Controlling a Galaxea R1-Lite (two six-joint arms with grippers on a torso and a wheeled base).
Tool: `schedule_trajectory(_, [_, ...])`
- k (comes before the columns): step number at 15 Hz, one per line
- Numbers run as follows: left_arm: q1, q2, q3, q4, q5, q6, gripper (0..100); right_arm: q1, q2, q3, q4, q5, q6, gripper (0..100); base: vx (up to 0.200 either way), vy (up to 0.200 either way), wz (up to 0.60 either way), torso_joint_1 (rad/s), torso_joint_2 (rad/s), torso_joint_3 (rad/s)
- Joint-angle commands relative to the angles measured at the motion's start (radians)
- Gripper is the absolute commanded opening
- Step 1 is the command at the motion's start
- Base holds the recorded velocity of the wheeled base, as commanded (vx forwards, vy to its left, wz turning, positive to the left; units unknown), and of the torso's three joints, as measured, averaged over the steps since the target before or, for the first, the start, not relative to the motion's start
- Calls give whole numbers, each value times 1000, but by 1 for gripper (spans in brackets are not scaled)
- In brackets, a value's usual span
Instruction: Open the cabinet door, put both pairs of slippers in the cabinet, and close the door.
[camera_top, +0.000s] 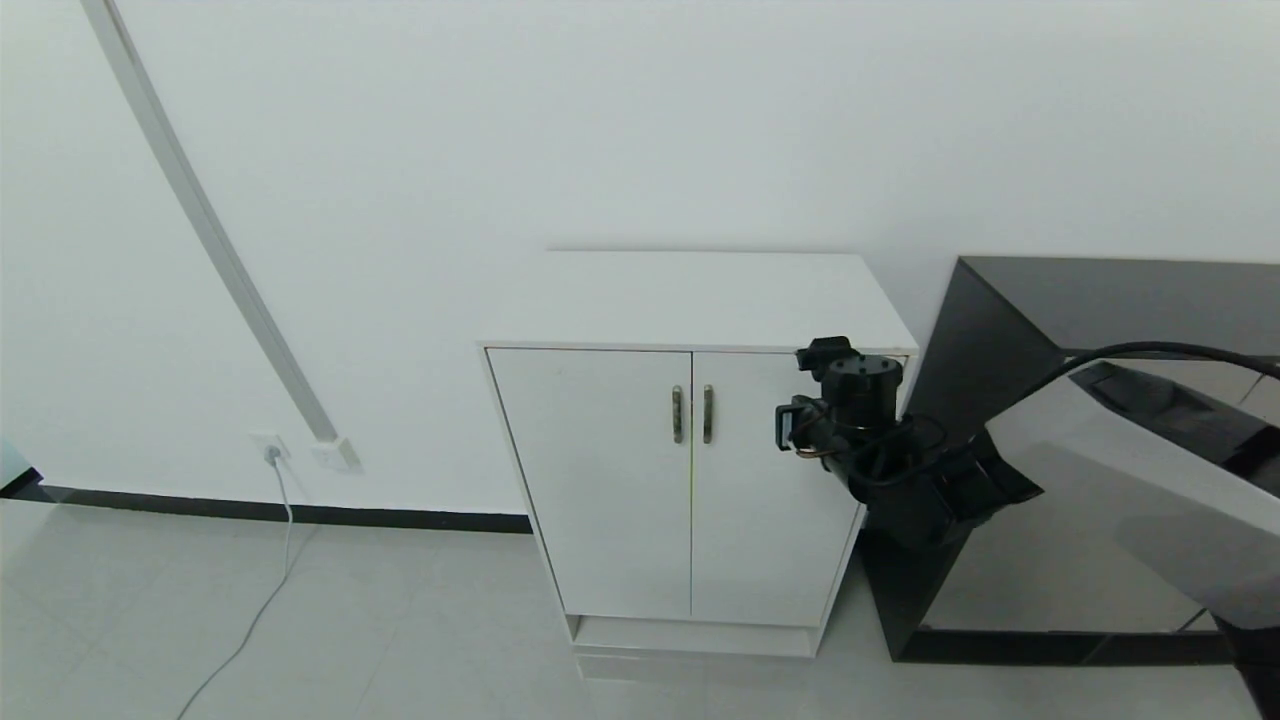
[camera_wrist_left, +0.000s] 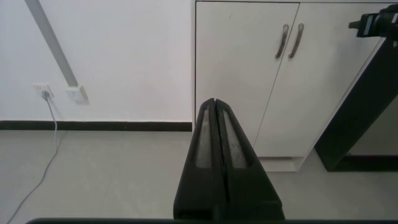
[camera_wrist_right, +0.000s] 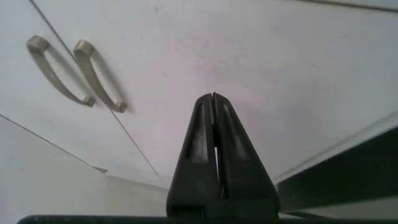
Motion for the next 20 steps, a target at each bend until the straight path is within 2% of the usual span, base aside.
schedule_trajectory(1, [0, 1, 0, 0, 0, 0, 0, -7, -158, 185, -75, 0, -2, 0, 0, 0, 0, 0, 0, 0])
schedule_trajectory(6, [0, 1, 0, 0, -1, 0, 0, -70, -373, 553, -209, -3, -5, 0, 0, 0, 0, 0, 0, 0])
schedule_trajectory(9, [0, 1, -1, 0, -1, 1, 0, -159, -471, 738, -258, -4, -5, 0, 0, 0, 0, 0, 0, 0])
schedule_trajectory(15, [0, 1, -1, 0, -1, 1, 0, -306, -642, 976, -271, 5, -5, 0, 0, 0, 0, 0, 0, 0])
schedule_trajectory(20, [0, 1, -1, 0, -1, 1, 0, -401, -850, 1147, -268, 89, -8, 0, 0, 0, 0, 0, 0, 0])
